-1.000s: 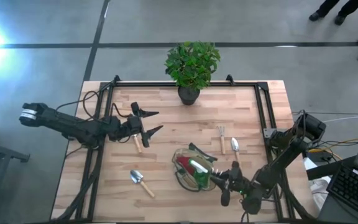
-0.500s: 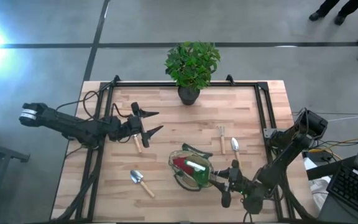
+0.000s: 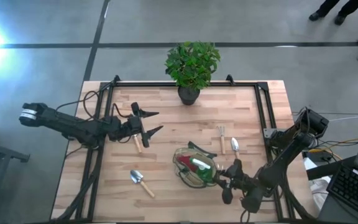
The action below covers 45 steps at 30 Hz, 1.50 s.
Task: Pick & Place Garden tools in Gardening bag
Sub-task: Put the left brown hand rake into the green gardening bag
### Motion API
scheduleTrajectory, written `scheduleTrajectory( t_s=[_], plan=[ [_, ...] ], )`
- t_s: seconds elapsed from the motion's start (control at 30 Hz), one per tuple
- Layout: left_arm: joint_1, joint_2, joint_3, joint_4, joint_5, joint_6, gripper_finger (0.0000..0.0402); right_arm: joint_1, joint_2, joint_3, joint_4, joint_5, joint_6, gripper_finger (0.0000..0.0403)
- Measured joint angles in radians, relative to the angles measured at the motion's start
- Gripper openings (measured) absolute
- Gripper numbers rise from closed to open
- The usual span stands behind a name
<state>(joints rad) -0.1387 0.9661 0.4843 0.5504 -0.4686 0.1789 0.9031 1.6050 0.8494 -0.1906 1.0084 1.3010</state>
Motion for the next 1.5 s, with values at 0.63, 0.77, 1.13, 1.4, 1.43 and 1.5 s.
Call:
scheduleTrajectory(
  t_s=[0.63, 0.77, 1.13, 1.4, 1.43, 1.5],
  plan=[
    [0.0, 0.0, 0.0, 0.0, 0.0, 0.001, 0.028, 0.018, -0.048, 0.009, -0.061, -0.048, 0.011, 0.0144],
    [0.0, 0.0, 0.0, -0.001, 0.0, 0.001, 0.028, 0.021, -0.048, 0.009, -0.126, -0.042, 0.058, 0.0144],
    [0.0, 0.0, 0.0, -0.002, 0.0, 0.001, 0.028, 0.02, -0.048, 0.009, -0.147, -0.04, 0.055, 0.0093],
    [0.0, 0.0, 0.0, -0.005, 0.0, 0.001, 0.028, 0.027, -0.048, 0.008, -0.151, -0.045, 0.089, 0.0113],
    [0.0, 0.0, 0.0, -0.005, 0.0, 0.001, 0.028, 0.029, -0.048, 0.008, -0.152, -0.045, 0.092, 0.012],
    [0.0, 0.0, 0.0, -0.006, 0.0, 0.001, 0.028, 0.029, -0.048, 0.008, -0.156, -0.044, 0.093, 0.0135]
  ],
)
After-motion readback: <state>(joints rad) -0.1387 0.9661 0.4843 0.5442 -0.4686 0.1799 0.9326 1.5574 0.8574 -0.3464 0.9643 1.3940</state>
